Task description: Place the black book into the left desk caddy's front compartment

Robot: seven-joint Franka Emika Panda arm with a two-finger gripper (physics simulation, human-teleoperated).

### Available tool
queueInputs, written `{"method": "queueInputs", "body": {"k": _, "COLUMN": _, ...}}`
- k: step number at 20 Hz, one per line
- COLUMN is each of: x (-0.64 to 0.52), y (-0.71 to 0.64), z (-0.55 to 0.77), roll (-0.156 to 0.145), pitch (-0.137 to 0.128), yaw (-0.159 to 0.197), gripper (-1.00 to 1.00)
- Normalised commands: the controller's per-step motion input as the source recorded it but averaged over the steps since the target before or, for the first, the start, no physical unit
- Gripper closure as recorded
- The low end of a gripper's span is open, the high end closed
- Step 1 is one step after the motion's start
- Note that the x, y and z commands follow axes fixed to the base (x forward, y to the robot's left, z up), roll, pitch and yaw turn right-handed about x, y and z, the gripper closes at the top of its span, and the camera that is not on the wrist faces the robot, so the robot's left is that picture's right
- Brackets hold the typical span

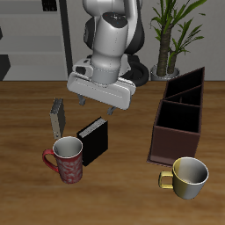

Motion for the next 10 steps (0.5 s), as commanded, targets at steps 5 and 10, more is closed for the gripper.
{"method": "queueInputs", "body": {"k": 5, "x": 0.02, "y": -0.03, "z": -0.08, "roll": -0.002, "pitch": -0.007, "yaw": -0.012, "gripper": -1.00}}
{"method": "queueInputs", "body": {"k": 10, "x": 0.06, "y": -0.03, "z": -0.18, "roll": -0.003, "pitch": 0.007, "yaw": -0.057, "gripper": -1.00}}
